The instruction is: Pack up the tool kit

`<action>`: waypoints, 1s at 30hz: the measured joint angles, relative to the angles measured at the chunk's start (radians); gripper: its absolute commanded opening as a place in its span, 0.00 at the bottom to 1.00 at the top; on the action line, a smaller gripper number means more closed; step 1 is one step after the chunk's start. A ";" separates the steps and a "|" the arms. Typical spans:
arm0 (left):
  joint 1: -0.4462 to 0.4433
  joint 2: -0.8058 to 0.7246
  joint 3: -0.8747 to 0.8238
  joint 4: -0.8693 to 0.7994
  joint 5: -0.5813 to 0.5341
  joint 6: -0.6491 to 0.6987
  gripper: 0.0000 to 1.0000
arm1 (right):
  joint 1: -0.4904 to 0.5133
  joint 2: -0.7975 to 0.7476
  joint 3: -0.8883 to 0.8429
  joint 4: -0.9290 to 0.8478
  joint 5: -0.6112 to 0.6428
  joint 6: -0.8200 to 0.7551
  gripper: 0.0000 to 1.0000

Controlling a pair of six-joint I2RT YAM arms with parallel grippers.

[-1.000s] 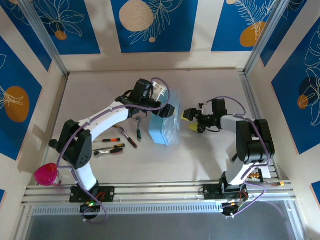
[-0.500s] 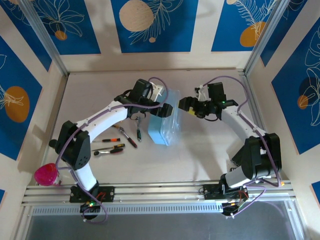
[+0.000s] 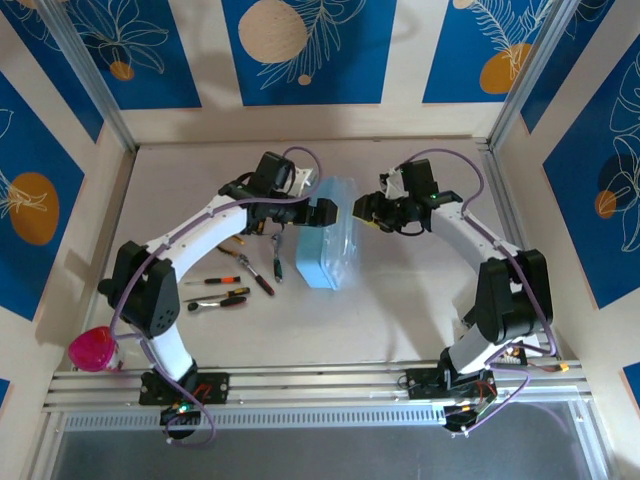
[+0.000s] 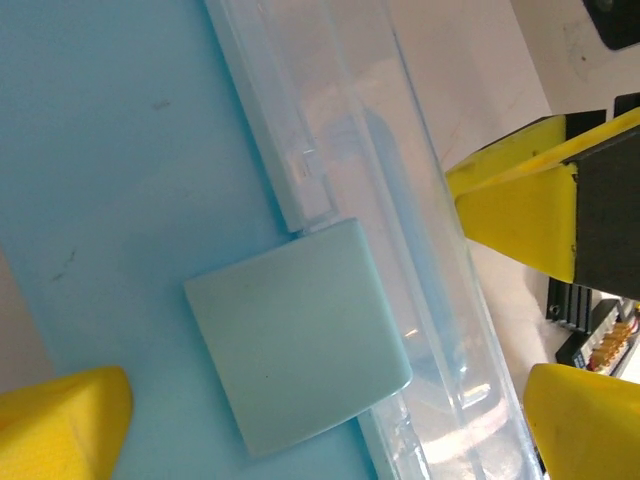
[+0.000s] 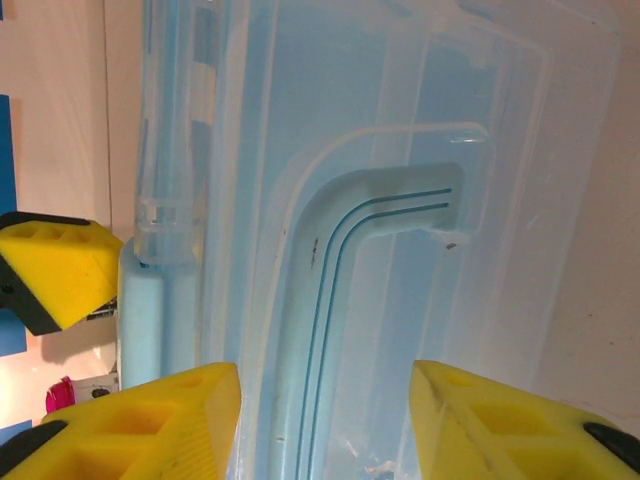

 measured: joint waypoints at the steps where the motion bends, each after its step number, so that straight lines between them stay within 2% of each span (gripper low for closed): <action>1: 0.003 0.000 0.000 0.004 0.010 -0.014 1.00 | 0.002 0.007 0.007 0.002 0.000 0.002 0.46; 4: 0.005 0.002 0.002 0.018 0.041 -0.043 1.00 | 0.012 0.024 0.024 0.011 -0.002 0.013 0.41; 18: 0.029 0.026 0.002 0.074 0.119 -0.133 1.00 | 0.039 0.065 0.075 0.025 0.011 0.021 0.34; 30: 0.096 0.004 -0.174 0.439 0.298 -0.266 1.00 | 0.038 0.076 0.089 0.060 0.066 0.028 0.31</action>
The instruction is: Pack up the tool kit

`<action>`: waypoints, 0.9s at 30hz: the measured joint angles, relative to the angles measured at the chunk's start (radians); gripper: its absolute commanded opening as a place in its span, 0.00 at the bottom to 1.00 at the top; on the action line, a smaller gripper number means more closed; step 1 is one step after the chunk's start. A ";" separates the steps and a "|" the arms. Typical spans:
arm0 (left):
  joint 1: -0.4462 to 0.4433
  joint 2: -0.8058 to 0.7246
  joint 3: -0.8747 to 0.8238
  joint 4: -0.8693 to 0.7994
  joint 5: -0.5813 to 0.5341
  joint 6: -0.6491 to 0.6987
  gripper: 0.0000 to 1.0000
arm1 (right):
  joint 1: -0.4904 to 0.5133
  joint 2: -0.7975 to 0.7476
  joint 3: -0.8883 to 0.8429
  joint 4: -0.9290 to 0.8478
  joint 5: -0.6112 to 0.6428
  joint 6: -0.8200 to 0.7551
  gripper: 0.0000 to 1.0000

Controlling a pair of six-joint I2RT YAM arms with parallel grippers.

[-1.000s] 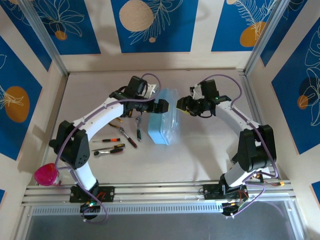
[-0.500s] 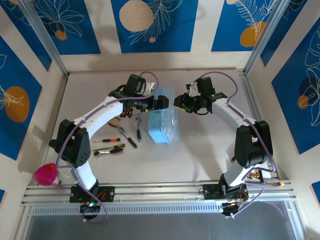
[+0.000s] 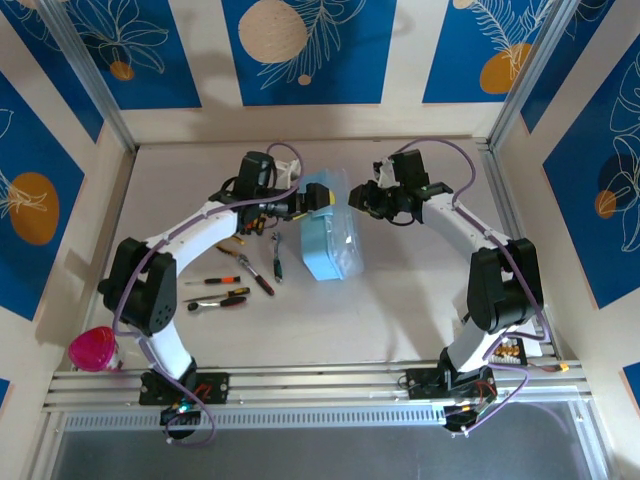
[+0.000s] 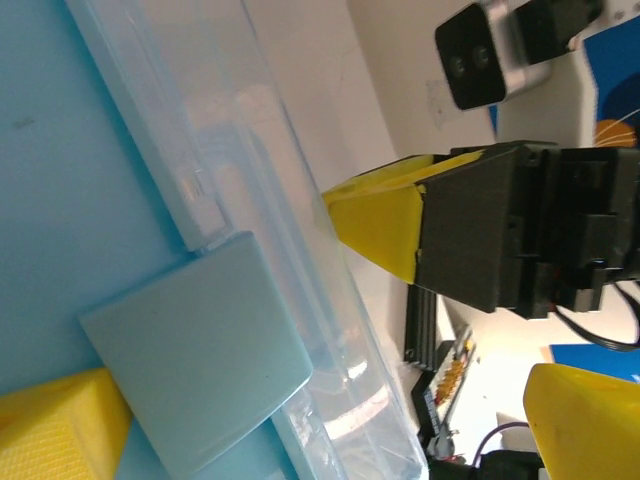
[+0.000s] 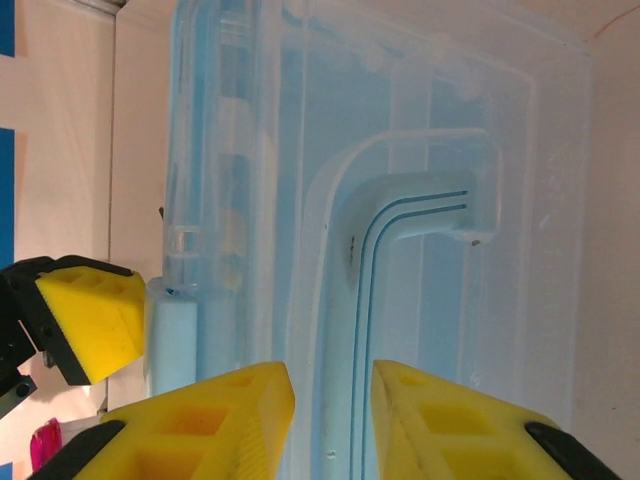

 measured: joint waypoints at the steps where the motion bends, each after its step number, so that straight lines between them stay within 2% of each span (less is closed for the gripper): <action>1: 0.006 0.000 -0.014 0.036 0.016 -0.013 1.00 | 0.000 0.001 0.002 0.002 0.004 0.000 0.31; 10: 0.031 -0.001 -0.079 0.187 0.079 -0.056 1.00 | -0.001 0.005 0.003 0.016 0.022 0.003 0.31; 27: 0.044 0.019 -0.150 0.424 0.113 -0.161 1.00 | -0.003 0.009 0.007 0.032 0.055 0.007 0.30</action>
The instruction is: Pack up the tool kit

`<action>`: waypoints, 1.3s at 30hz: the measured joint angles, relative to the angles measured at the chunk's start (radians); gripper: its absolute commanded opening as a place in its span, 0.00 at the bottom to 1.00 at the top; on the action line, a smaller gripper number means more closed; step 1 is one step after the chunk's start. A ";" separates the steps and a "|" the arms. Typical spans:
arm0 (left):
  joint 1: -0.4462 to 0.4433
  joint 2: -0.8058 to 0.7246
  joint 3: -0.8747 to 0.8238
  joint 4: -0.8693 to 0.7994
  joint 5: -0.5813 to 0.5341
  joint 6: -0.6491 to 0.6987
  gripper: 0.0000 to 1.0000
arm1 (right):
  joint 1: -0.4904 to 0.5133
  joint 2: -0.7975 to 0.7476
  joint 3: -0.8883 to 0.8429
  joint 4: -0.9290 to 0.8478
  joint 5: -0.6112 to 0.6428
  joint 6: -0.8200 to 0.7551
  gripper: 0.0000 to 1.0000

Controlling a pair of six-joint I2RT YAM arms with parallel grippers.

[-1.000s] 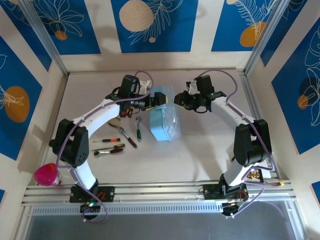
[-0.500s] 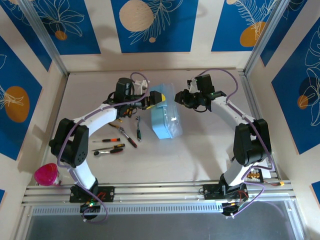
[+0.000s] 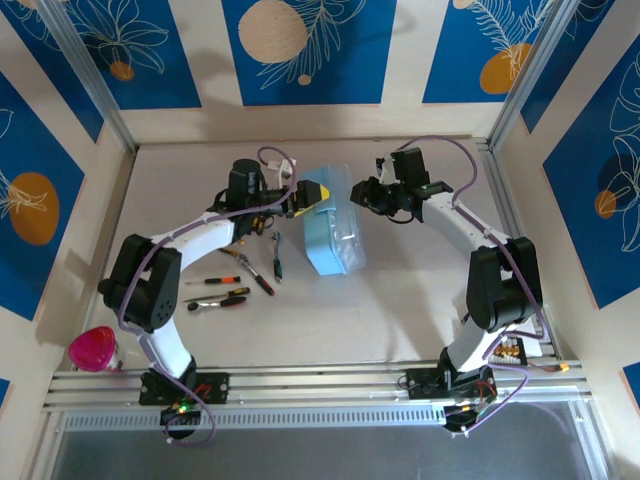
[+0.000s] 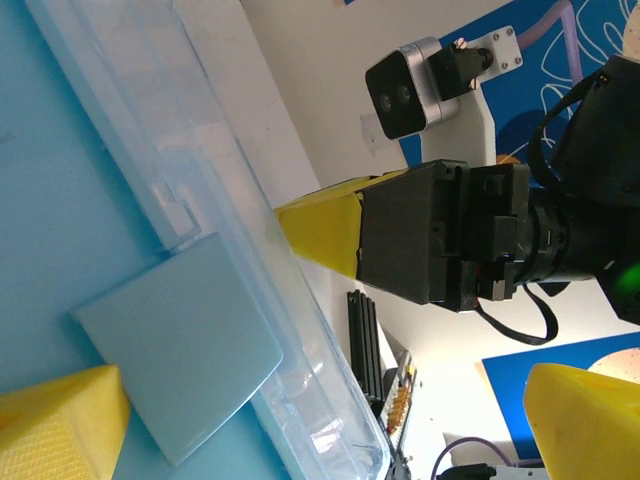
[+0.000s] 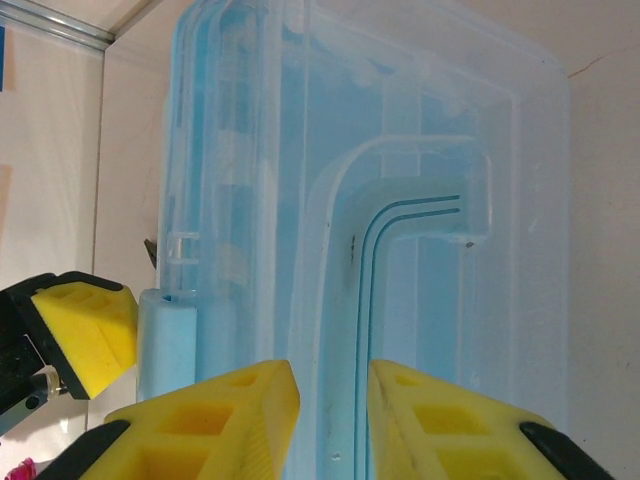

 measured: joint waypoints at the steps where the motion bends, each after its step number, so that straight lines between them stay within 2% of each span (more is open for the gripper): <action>1: 0.000 0.003 -0.002 0.017 0.003 -0.007 1.00 | 0.000 0.000 0.000 0.002 0.002 0.000 0.30; 6: 0.001 0.007 0.013 -0.011 -0.001 0.020 0.99 | -0.004 0.004 0.002 0.006 -0.002 0.000 0.30; 16: -0.023 0.016 0.222 -0.505 -0.141 0.236 1.00 | 0.003 0.023 0.026 0.008 -0.048 -0.002 0.30; 22: -0.023 0.061 0.348 -0.710 -0.162 0.298 1.00 | 0.010 0.043 0.062 -0.018 -0.068 -0.012 0.30; 28: -0.023 0.089 0.425 -0.831 -0.163 0.353 1.00 | 0.013 0.048 0.071 -0.029 -0.072 -0.013 0.30; 34: -0.023 0.095 0.452 -0.882 -0.176 0.385 1.00 | 0.019 0.050 0.074 -0.023 -0.077 -0.013 0.30; 39: -0.023 0.114 0.487 -0.922 -0.182 0.391 1.00 | 0.022 0.053 0.074 -0.019 -0.076 -0.012 0.37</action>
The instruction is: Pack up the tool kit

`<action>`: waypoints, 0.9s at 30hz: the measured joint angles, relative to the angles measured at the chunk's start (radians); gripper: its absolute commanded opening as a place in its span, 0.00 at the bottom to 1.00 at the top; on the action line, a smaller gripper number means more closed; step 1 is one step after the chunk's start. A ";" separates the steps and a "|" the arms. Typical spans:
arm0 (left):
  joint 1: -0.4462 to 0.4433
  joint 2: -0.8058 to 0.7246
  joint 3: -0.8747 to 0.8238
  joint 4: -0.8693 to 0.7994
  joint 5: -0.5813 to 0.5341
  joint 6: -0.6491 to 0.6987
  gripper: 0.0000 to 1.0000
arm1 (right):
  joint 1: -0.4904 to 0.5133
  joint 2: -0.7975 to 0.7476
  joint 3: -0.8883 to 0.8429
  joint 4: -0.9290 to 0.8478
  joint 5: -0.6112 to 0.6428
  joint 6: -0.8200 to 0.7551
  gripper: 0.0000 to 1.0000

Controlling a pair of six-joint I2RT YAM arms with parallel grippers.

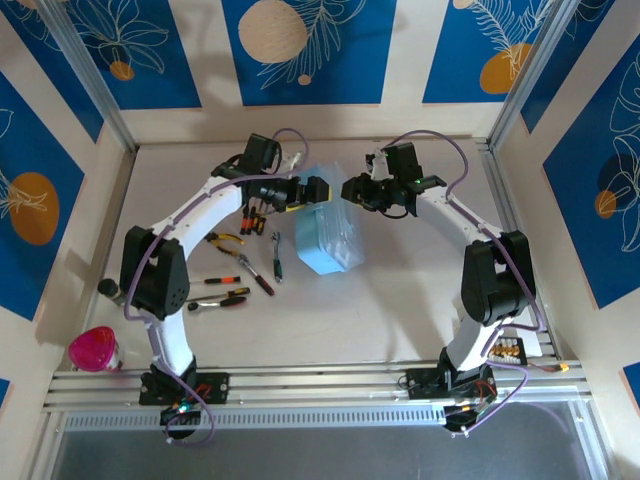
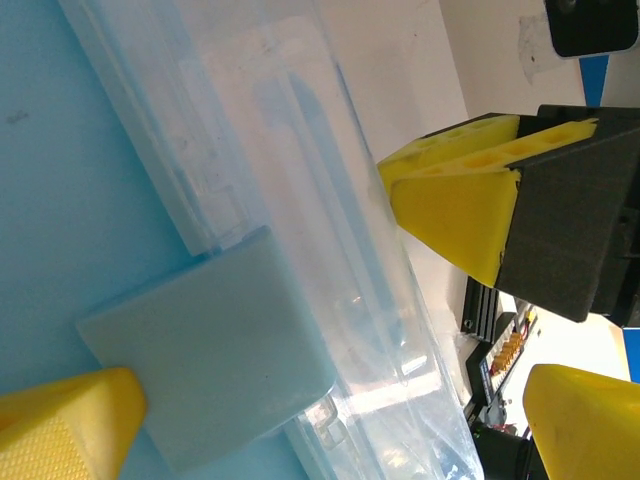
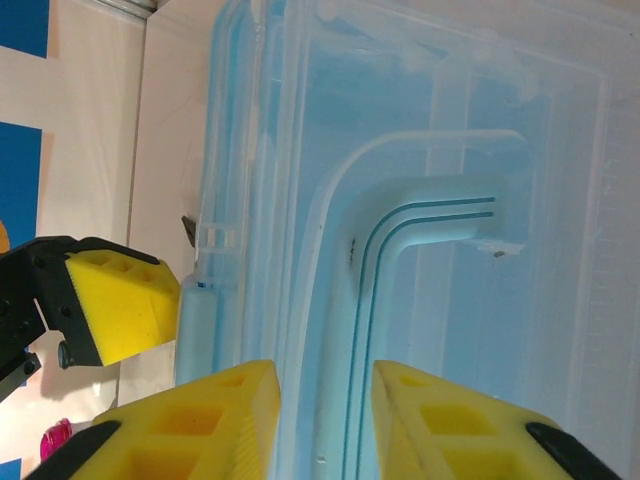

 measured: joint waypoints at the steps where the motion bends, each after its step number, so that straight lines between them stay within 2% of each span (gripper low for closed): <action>1: 0.000 0.004 0.008 -0.009 0.000 0.000 1.00 | 0.000 0.001 0.000 0.000 0.000 -0.002 0.39; 9: 0.000 0.032 0.064 -0.068 -0.004 -0.002 1.00 | -0.005 0.002 -0.006 0.003 0.001 -0.007 0.45; 15: -0.005 0.044 0.084 -0.075 -0.003 -0.004 0.99 | -0.036 -0.009 -0.064 0.064 -0.040 0.010 0.59; 27: -0.016 0.057 0.106 -0.086 -0.004 -0.004 1.00 | -0.065 -0.024 -0.121 0.130 -0.080 0.020 0.62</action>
